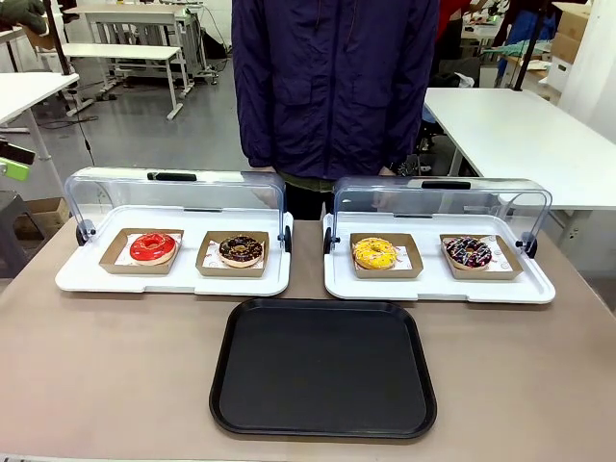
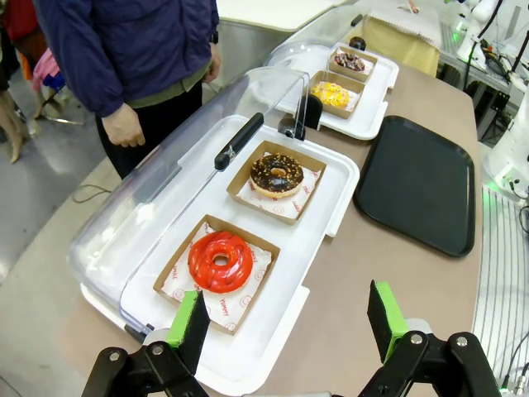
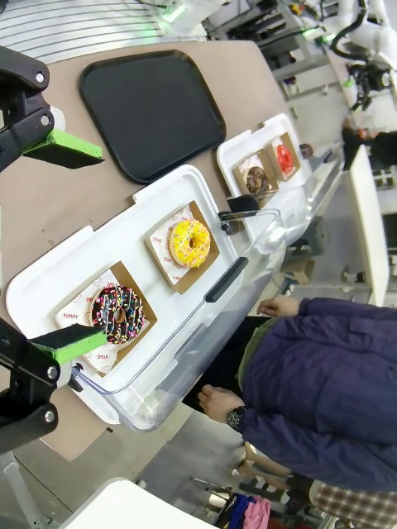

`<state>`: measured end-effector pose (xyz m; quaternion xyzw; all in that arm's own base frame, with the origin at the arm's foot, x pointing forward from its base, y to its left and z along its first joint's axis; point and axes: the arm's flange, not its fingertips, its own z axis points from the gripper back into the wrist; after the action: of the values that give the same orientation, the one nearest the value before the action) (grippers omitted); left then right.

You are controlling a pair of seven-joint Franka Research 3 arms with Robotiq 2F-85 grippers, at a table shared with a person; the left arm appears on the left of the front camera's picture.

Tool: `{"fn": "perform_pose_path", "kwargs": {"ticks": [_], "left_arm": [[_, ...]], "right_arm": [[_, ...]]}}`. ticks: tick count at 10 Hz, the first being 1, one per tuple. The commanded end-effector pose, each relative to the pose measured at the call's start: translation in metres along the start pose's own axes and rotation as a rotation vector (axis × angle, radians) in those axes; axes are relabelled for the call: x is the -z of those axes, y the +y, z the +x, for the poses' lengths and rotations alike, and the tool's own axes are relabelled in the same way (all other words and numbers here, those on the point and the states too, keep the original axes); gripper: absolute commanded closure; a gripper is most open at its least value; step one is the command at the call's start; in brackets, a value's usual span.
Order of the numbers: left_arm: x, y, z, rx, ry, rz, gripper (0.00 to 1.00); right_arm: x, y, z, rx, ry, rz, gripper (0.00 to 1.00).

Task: Move the second donut from the left to the tray.
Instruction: Pick up the Paper togo box containing the Donut indicated by the person and place it on the Handle tray.

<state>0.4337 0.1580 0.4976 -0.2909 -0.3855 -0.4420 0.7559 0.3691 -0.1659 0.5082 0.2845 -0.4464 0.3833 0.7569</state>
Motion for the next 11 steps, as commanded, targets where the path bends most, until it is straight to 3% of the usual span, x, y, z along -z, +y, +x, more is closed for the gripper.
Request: {"fn": "perform_pose_path", "kwargs": {"ticks": [1, 11], "left_arm": [[0.0, 0.0001, 0.0011, 0.008, -0.021, -0.006, 0.0], [0.0, 0.0001, 0.0011, 0.008, -0.021, -0.006, 0.0]], "right_arm": [[0.0006, -0.004, 0.0027, -0.028, -0.025, 0.0, 0.0], [0.0006, -0.004, 0.0027, -0.028, -0.025, 0.0, 0.0]]}}
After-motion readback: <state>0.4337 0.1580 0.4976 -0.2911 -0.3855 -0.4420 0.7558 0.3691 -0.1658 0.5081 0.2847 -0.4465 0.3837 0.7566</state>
